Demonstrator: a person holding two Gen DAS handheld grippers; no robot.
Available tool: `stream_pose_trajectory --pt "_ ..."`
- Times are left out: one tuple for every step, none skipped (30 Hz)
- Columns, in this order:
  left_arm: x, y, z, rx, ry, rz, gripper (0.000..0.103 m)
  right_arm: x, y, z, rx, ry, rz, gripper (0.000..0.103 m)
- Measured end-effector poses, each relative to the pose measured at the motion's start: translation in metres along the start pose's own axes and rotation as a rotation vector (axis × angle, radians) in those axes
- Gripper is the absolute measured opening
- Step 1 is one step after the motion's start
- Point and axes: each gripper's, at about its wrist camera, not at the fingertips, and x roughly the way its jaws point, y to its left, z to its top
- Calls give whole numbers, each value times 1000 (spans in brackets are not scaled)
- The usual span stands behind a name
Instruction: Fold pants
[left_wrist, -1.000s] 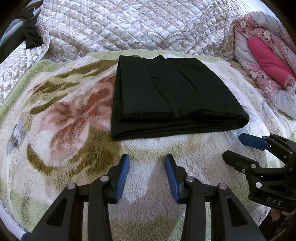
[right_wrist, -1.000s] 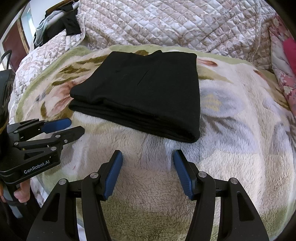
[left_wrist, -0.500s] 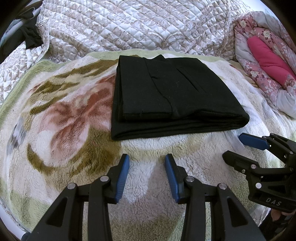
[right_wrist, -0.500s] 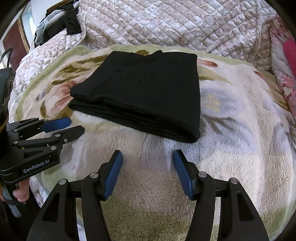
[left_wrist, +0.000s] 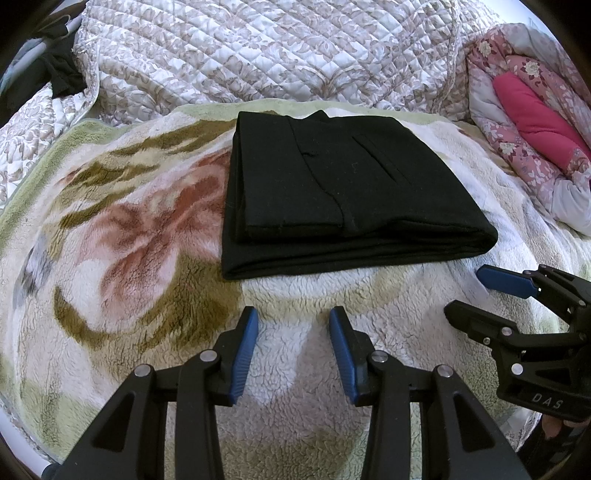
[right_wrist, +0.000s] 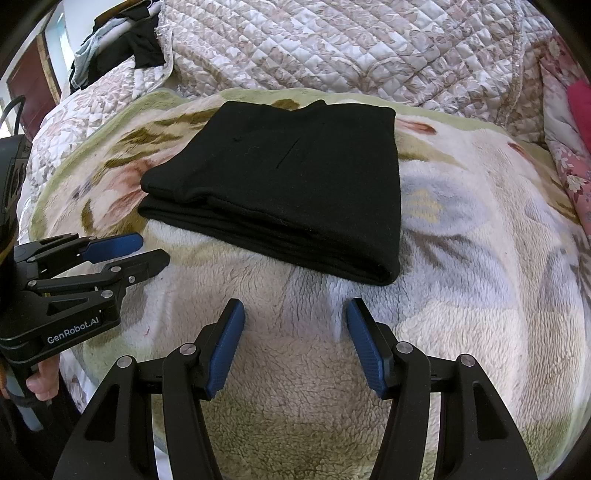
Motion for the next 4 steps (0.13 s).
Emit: stream_pose_trajectory --pt "0 0 0 0 -1 1 43 0 0 0 0 0 0 58" --pt "0 0 -1 0 -2 2 43 0 0 0 0 -1 1 58" --pt "-1 1 -1 0 -3 2 43 0 1 0 0 -2 1 58" --pt "-1 1 -1 1 -3 1 43 -1 1 0 -1 -4 3 59"
